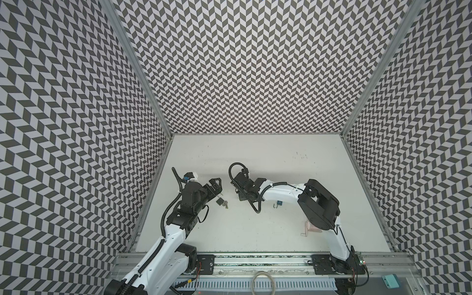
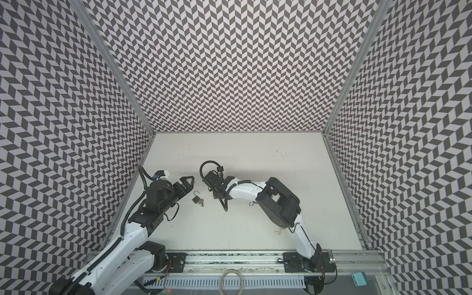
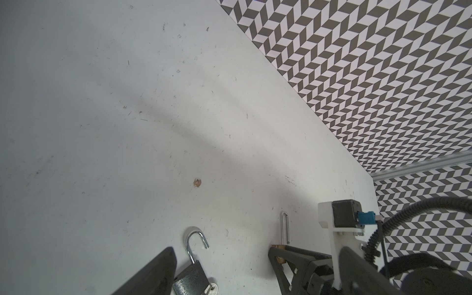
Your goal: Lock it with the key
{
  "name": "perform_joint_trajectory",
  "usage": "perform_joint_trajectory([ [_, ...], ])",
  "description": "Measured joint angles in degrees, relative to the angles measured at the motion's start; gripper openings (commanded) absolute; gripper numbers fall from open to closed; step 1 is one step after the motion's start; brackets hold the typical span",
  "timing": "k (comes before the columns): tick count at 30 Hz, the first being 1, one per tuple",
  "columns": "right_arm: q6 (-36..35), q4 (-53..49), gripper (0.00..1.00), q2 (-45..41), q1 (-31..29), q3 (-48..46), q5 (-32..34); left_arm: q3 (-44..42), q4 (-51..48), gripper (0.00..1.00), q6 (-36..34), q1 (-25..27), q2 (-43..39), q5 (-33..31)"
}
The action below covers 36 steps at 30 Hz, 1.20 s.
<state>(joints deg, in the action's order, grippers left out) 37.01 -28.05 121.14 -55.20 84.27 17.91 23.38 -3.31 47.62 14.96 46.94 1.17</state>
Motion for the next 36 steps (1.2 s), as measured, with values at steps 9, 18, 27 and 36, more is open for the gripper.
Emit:
perform_joint_trajectory([
  [9,-7.48,3.52,0.25,-13.27,0.28,-11.76,-6.95,-0.02,6.45,0.93,-1.38,0.09,1.95,3.26],
  [18,-17.62,9.92,0.17,-34.14,5.40,-23.19,-19.17,-1.88,21.24,0.91,-4.55,3.50,2.56,10.78],
  [27,-20.17,12.57,0.00,-48.57,15.28,-24.90,-28.55,5.25,28.70,0.92,-9.90,7.04,6.84,17.70],
  [36,-24.68,8.76,0.00,-51.08,19.78,-19.65,-45.20,14.95,31.61,0.94,-12.66,7.48,9.64,30.82],
])
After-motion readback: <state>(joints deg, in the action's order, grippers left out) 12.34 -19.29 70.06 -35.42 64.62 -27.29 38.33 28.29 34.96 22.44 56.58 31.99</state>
